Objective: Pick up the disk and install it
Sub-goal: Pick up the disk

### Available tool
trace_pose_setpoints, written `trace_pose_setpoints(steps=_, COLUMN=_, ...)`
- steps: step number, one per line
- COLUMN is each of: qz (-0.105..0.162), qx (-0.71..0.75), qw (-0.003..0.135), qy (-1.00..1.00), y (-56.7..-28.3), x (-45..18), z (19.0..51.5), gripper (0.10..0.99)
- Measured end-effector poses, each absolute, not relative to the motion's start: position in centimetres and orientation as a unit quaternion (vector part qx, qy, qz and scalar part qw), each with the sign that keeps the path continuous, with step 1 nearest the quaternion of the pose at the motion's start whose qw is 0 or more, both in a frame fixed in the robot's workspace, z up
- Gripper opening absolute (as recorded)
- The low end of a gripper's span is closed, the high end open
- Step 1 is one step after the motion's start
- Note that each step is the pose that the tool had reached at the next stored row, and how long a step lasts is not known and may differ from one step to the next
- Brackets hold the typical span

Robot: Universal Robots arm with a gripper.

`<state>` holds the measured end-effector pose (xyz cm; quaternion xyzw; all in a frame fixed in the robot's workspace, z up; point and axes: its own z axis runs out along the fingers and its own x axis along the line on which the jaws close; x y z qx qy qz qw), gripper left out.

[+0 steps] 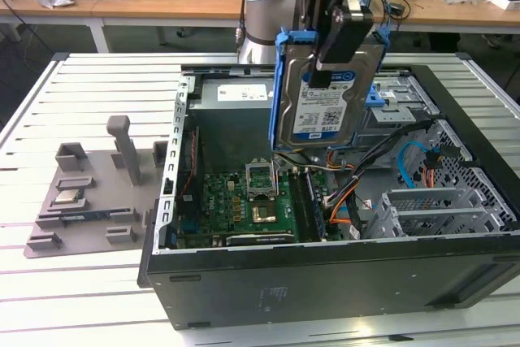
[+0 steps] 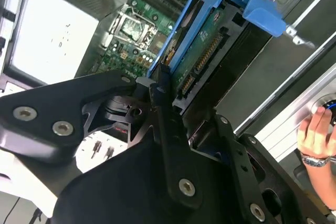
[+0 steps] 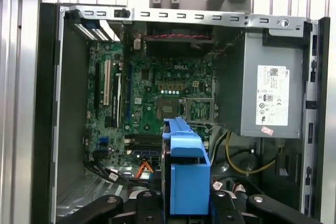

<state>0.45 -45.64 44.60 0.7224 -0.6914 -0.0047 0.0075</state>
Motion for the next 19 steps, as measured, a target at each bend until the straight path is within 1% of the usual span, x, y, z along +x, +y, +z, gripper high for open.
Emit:
trace_pose_setpoints(steps=13, qz=-0.005, qx=0.722, qw=0.007, qy=-0.691, y=-45.6, x=4.7, z=44.4, gripper=0.365)
trace_pose_setpoints(steps=16, qz=-0.005, qx=0.722, qw=0.007, qy=-0.691, y=-45.6, x=7.6, z=44.2, gripper=0.365)
trace_pose_setpoints(steps=19, qz=-0.005, qx=0.722, qw=0.008, qy=-0.691, y=-45.9, x=7.7, z=44.2, gripper=0.365)
